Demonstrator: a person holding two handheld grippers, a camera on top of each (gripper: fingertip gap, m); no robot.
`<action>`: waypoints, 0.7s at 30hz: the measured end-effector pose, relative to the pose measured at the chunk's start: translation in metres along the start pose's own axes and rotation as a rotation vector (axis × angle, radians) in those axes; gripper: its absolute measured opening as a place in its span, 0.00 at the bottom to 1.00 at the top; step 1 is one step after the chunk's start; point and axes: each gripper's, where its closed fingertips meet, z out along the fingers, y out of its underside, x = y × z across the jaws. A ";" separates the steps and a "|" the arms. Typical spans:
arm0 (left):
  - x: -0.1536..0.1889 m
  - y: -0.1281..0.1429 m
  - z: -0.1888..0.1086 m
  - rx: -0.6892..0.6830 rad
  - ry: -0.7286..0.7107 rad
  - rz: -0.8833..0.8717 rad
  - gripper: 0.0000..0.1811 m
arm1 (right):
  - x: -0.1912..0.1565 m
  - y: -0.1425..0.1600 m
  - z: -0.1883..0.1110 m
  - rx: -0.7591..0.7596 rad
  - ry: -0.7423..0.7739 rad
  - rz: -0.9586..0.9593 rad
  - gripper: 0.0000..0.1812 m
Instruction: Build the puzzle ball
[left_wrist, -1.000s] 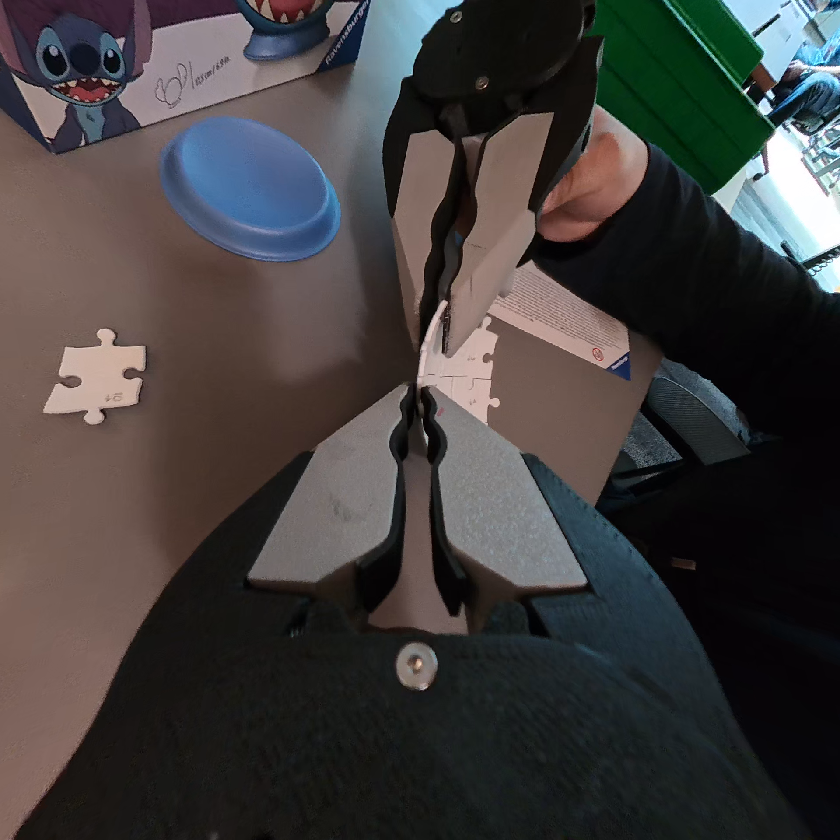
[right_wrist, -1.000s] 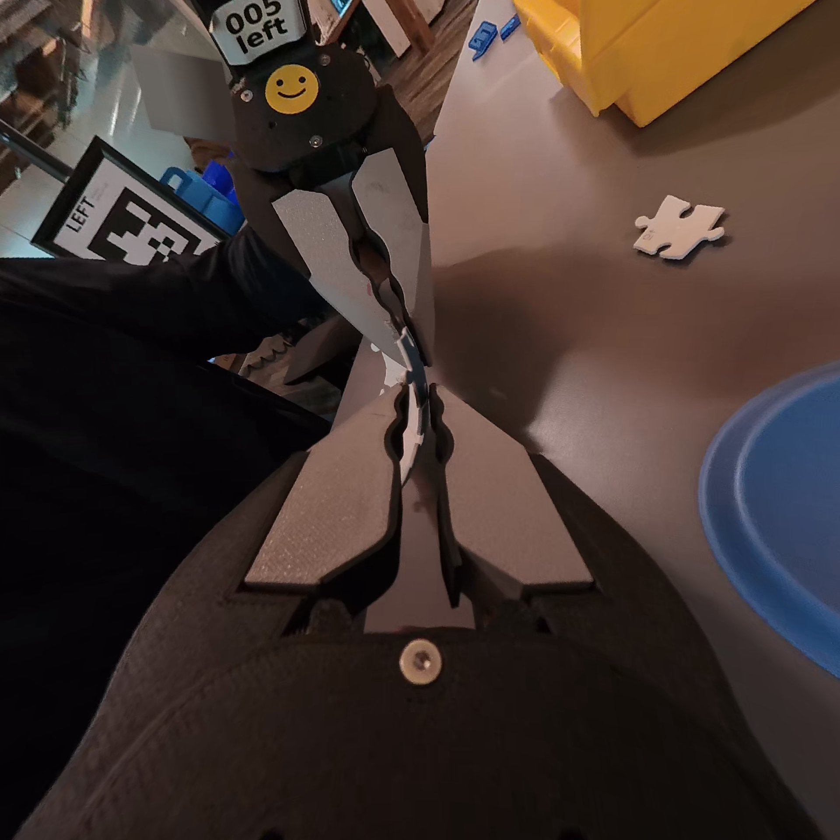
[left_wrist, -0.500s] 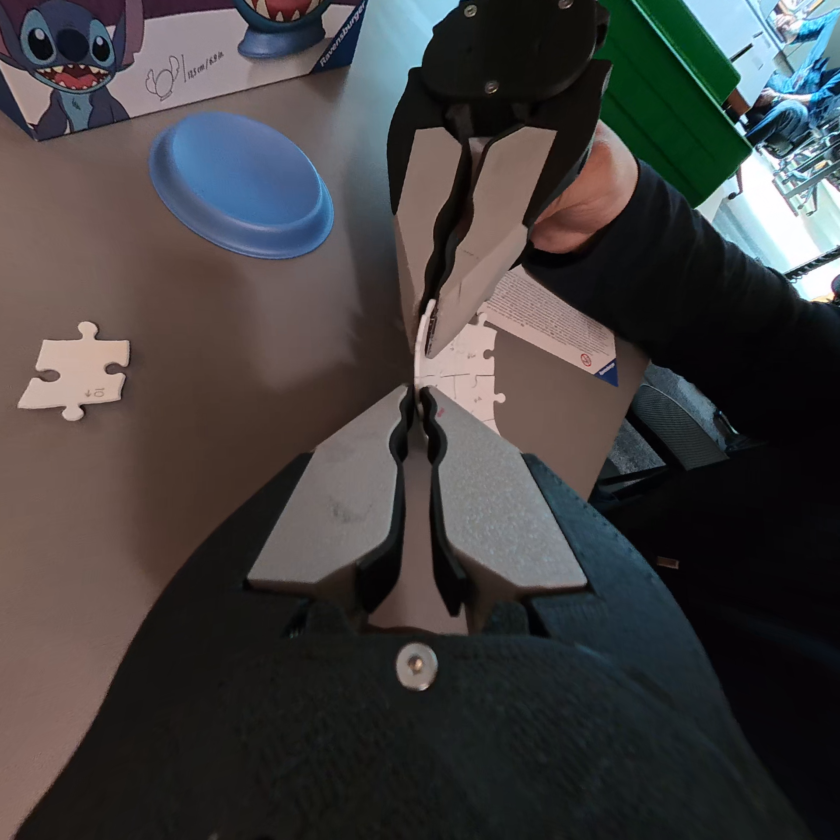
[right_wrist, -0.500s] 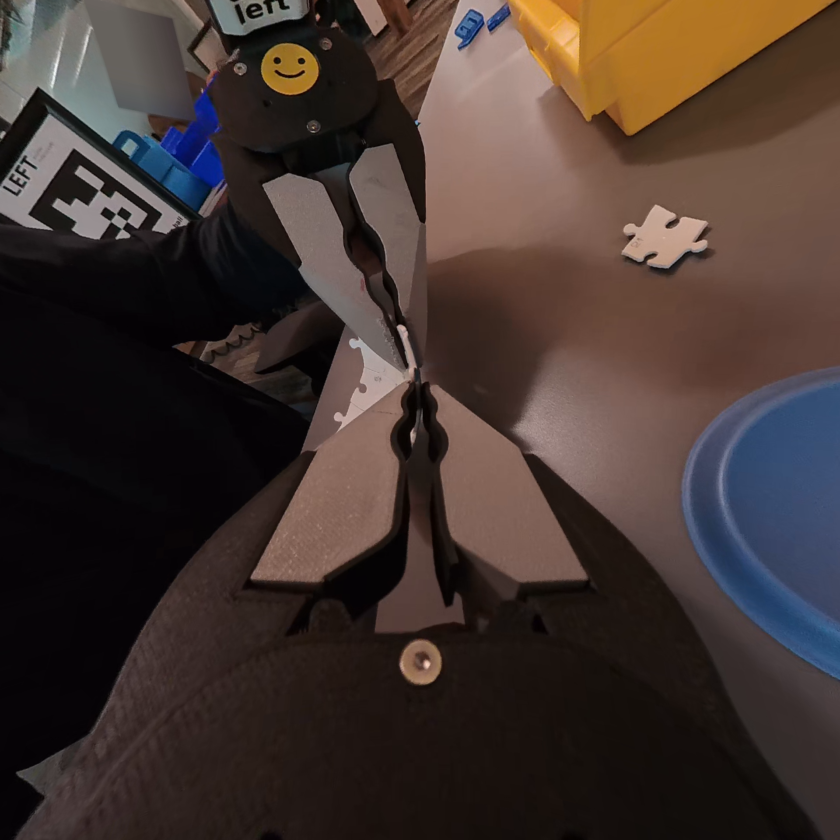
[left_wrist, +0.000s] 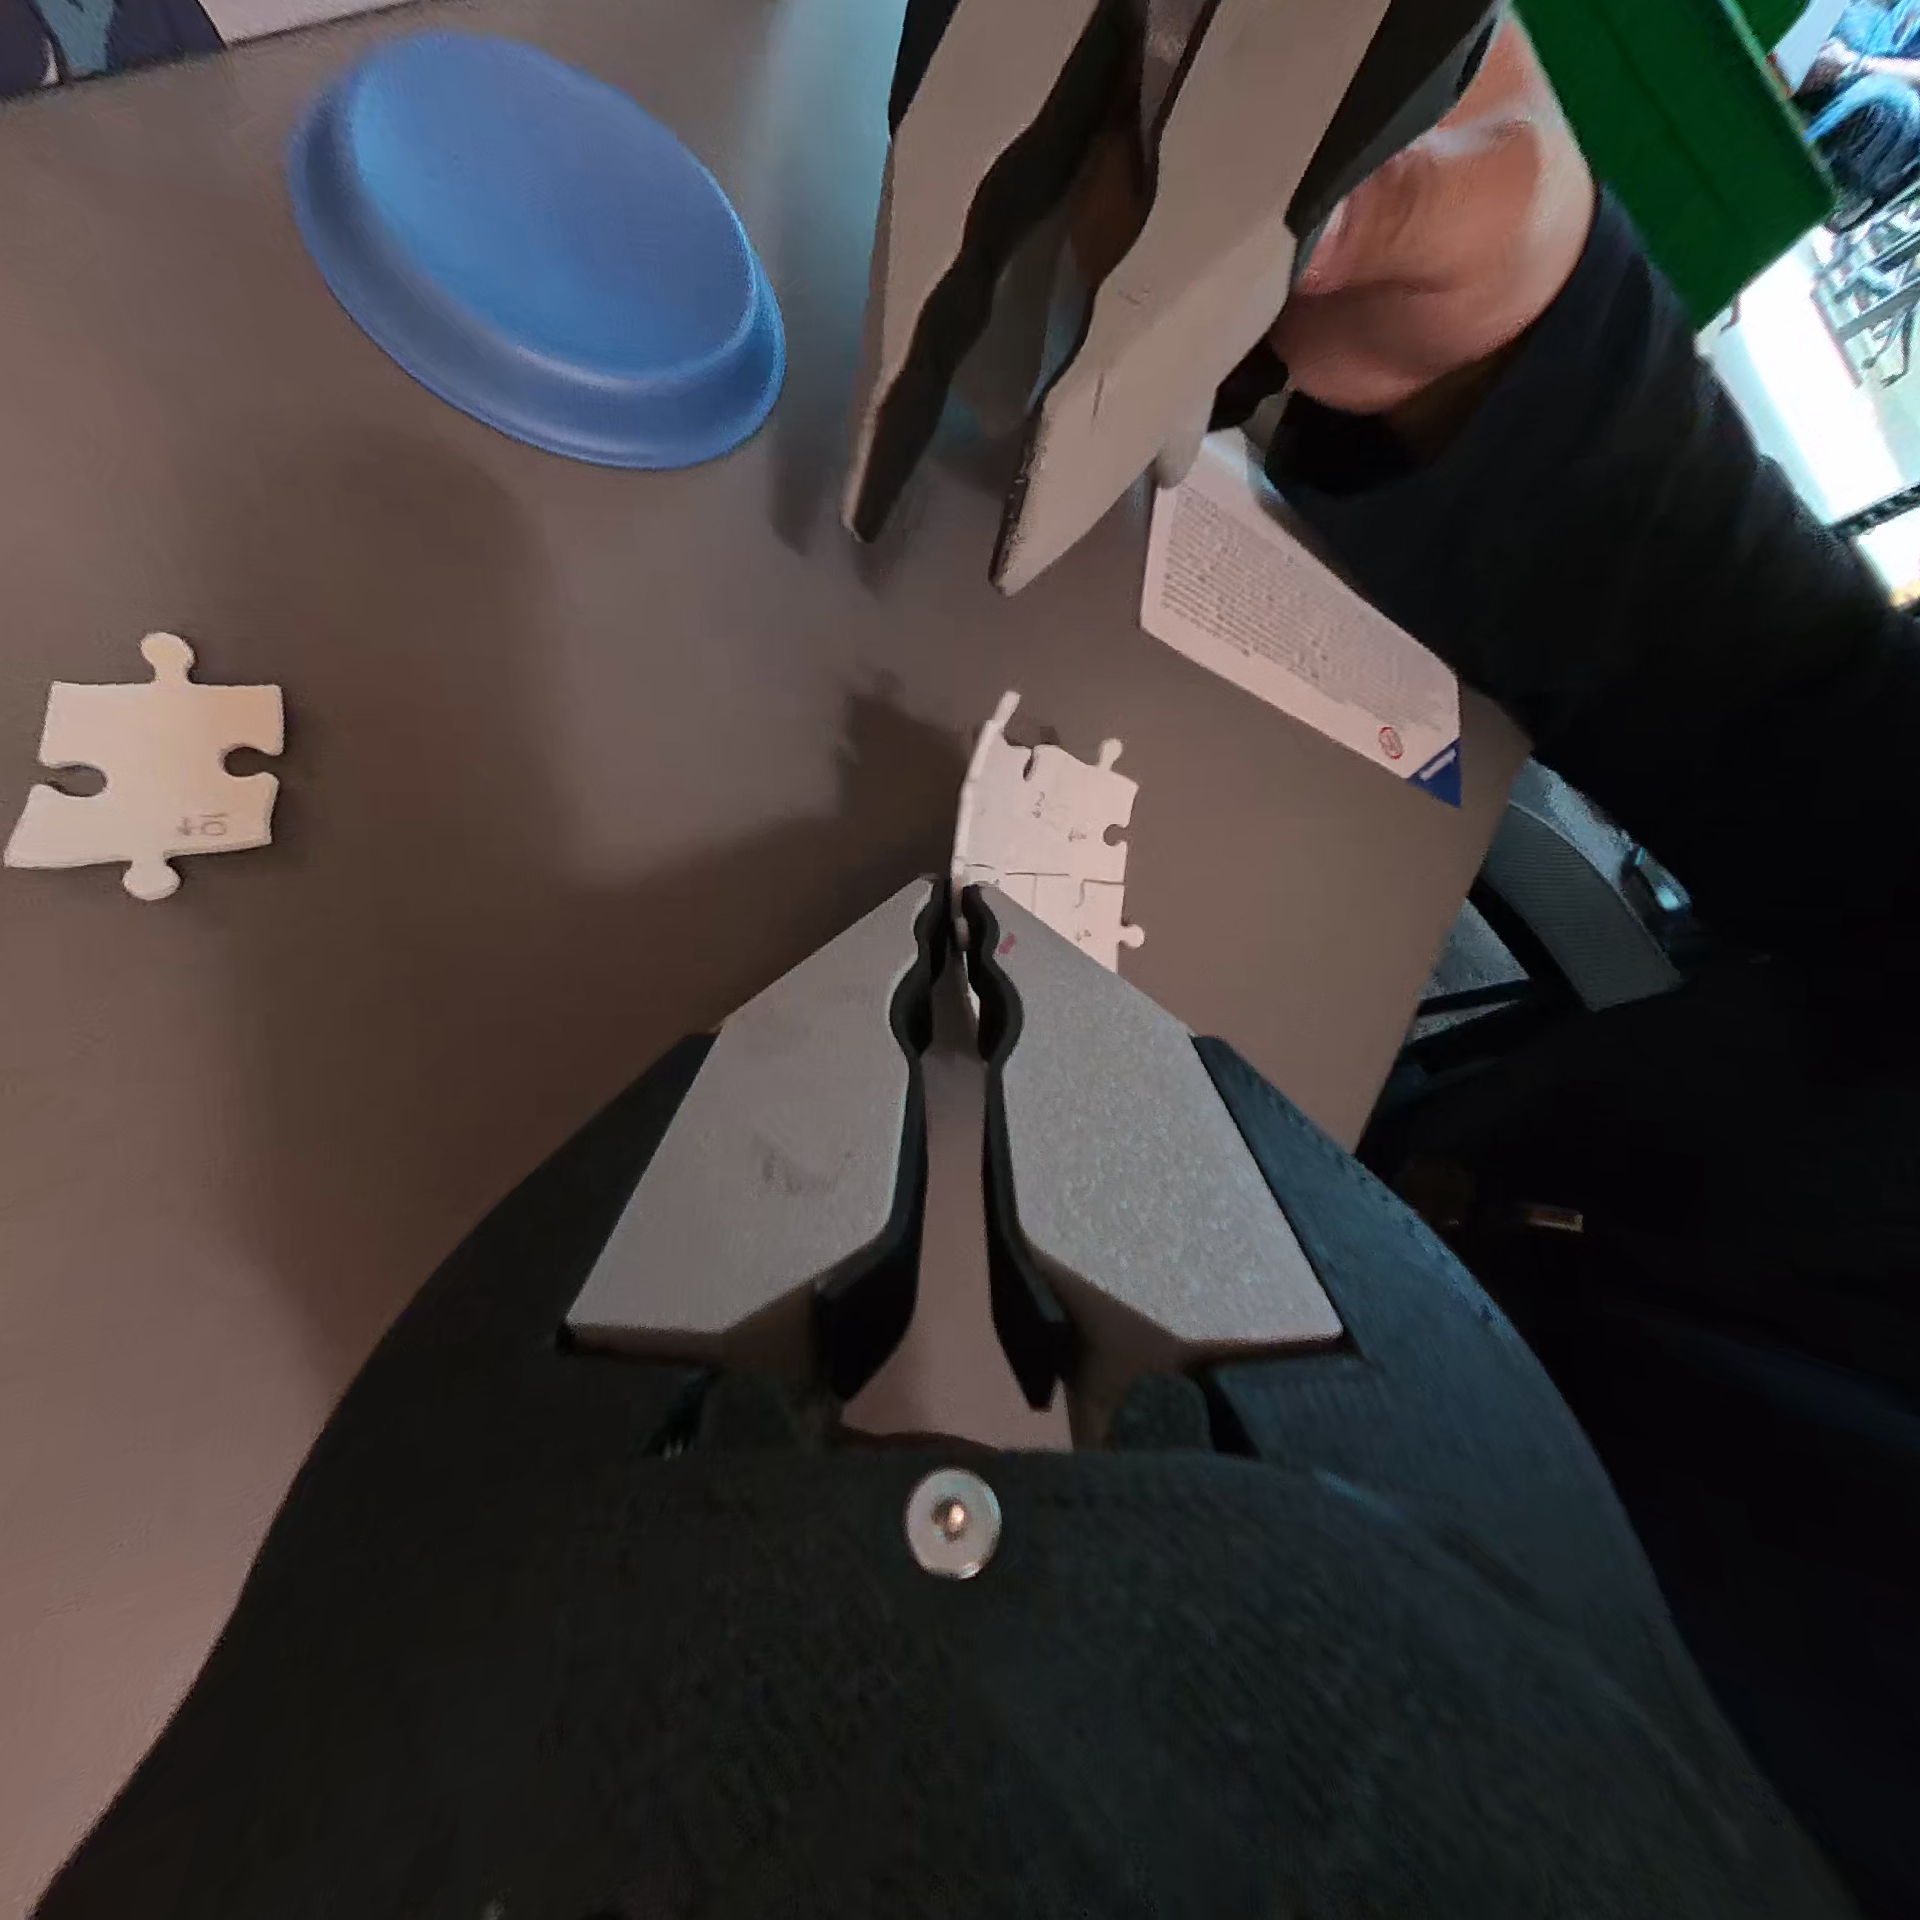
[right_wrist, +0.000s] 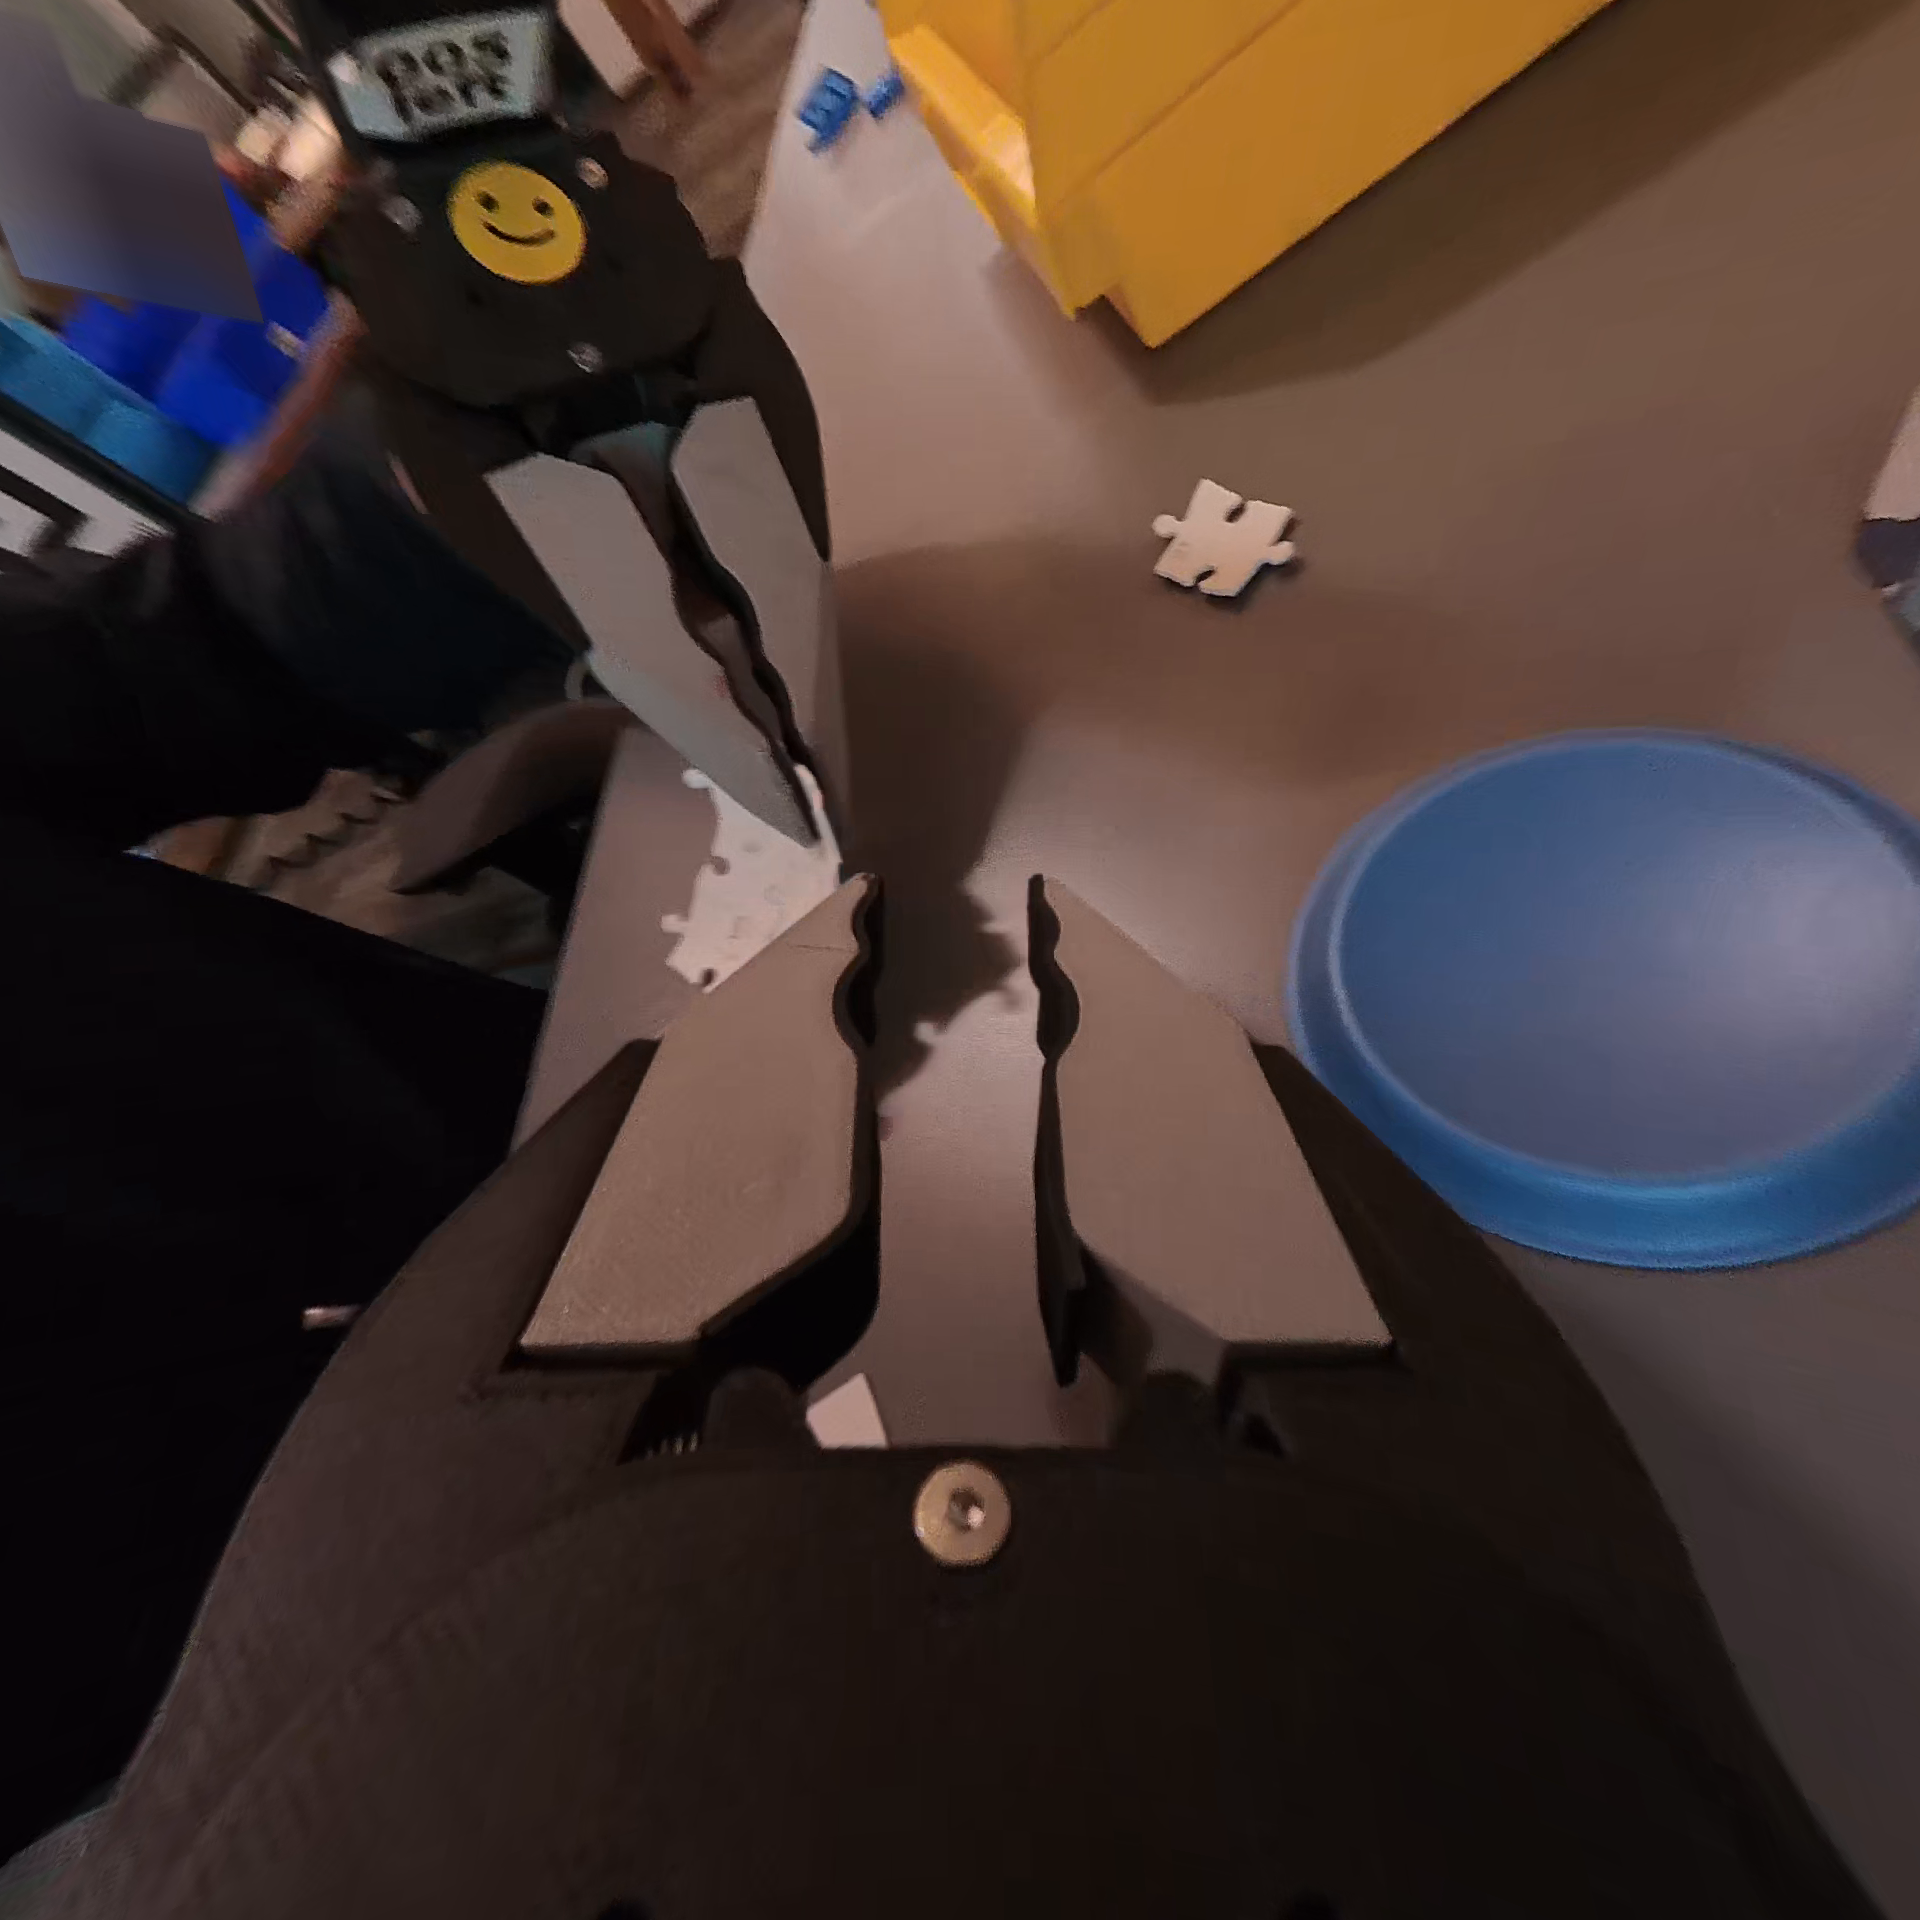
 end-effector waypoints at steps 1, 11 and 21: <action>-0.001 0.000 0.002 -0.007 0.001 0.000 0.00 | 0.005 0.002 0.000 -0.016 0.048 -0.029 0.13; -0.012 0.006 0.015 -0.085 -0.035 0.044 0.09 | 0.025 -0.028 -0.031 0.111 0.338 -0.211 0.17; -0.023 -0.017 -0.024 0.098 -0.108 0.047 0.21 | 0.035 -0.044 -0.056 0.205 0.491 -0.325 0.25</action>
